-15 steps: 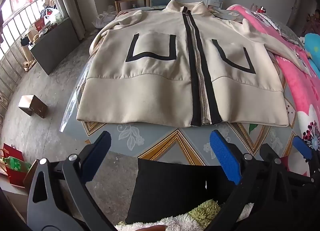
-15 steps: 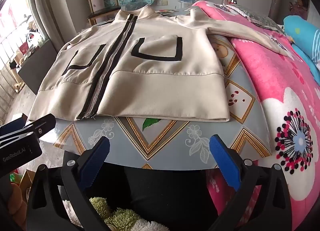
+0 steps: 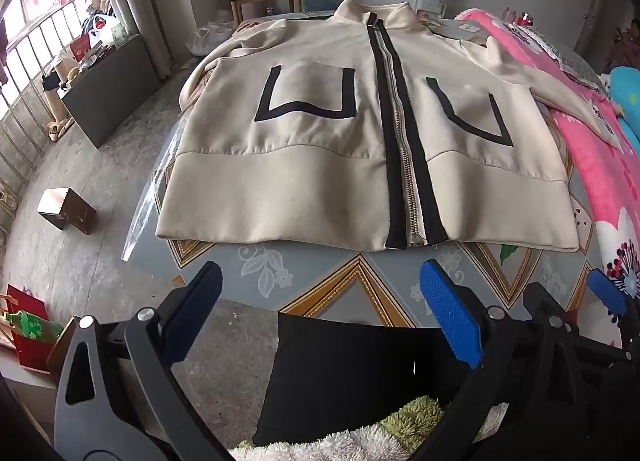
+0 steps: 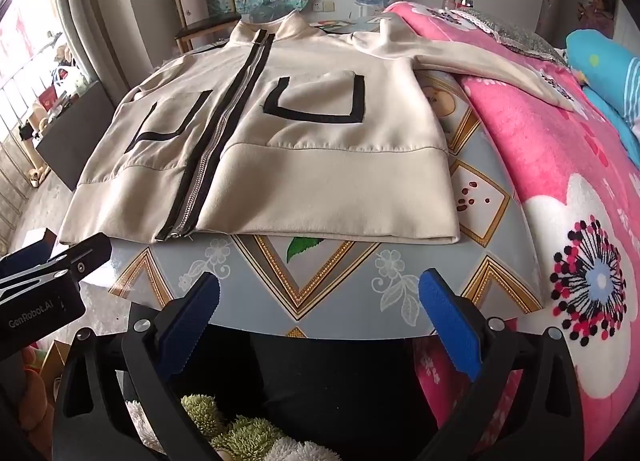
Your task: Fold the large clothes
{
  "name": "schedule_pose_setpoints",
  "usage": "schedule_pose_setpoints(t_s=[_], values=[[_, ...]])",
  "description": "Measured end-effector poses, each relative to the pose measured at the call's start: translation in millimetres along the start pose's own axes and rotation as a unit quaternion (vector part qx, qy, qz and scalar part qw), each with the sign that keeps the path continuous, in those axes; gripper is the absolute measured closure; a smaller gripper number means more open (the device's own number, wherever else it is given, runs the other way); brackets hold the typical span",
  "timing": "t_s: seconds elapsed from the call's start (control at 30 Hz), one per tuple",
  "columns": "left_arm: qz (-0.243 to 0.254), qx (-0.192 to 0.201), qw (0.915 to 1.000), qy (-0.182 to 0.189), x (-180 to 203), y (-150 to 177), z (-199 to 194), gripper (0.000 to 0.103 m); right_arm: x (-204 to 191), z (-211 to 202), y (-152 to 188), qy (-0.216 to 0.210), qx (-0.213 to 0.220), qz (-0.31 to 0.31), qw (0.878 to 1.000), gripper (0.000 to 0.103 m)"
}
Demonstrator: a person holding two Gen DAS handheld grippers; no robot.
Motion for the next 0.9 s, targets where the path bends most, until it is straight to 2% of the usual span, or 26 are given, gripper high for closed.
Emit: schedule_pose_setpoints(t_s=[0.9], values=[[0.000, 0.003, 1.0000, -0.003, -0.4, -3.3, -4.7, 0.007, 1.3, -7.5, -5.5, 0.002, 0.006, 0.006, 1.000, 0.006]])
Point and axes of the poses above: each gripper's, at about its wrist camera, not at the fingertips, and z roughly the way its jaws point, x to its right, y to its underside, the point moved 4 cm from there along z, roughly the way its jaws point, and after that the axes turned 8 degrees about y, right-handed, at the moved point
